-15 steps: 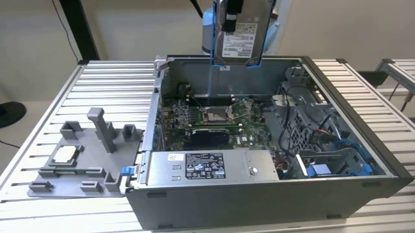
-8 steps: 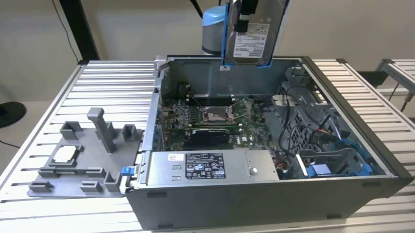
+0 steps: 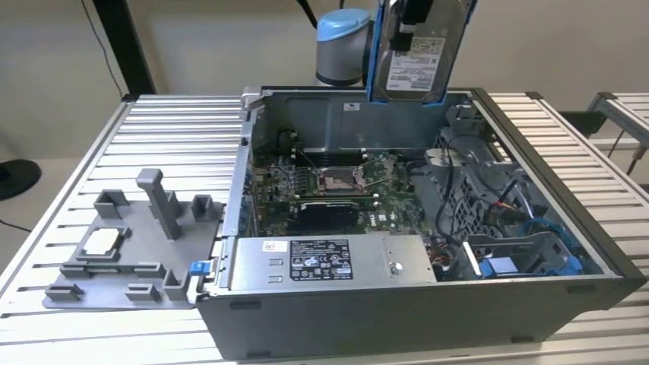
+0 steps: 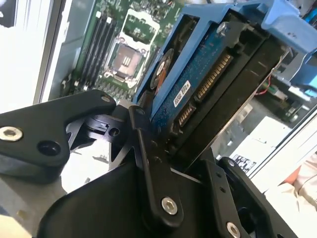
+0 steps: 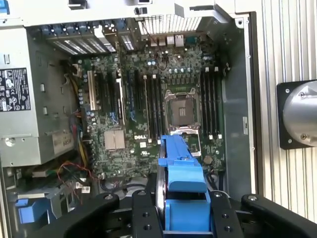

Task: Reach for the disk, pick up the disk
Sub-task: 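Pick up the disk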

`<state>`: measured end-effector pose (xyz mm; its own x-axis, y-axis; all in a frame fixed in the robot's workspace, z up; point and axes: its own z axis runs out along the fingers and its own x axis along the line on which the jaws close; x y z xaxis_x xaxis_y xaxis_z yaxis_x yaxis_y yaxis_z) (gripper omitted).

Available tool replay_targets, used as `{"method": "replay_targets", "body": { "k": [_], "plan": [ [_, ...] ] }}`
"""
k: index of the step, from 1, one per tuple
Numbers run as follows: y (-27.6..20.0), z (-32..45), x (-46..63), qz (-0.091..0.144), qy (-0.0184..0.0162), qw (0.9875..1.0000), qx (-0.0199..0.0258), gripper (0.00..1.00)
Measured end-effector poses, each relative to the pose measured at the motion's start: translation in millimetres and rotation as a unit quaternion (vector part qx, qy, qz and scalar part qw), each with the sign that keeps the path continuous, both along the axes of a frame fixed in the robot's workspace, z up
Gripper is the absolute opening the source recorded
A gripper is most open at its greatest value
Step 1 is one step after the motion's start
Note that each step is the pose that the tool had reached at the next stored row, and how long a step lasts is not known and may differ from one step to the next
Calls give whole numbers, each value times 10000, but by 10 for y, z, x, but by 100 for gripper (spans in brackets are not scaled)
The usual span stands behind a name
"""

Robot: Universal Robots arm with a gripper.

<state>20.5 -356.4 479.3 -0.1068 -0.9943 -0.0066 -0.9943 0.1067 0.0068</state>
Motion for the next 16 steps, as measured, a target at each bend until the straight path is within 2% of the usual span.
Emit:
{"method": "replay_targets", "body": {
  "k": [16],
  "plan": [
    [0, -13, 600, 23, 0, 10000, 0, 0]
  ]
}}
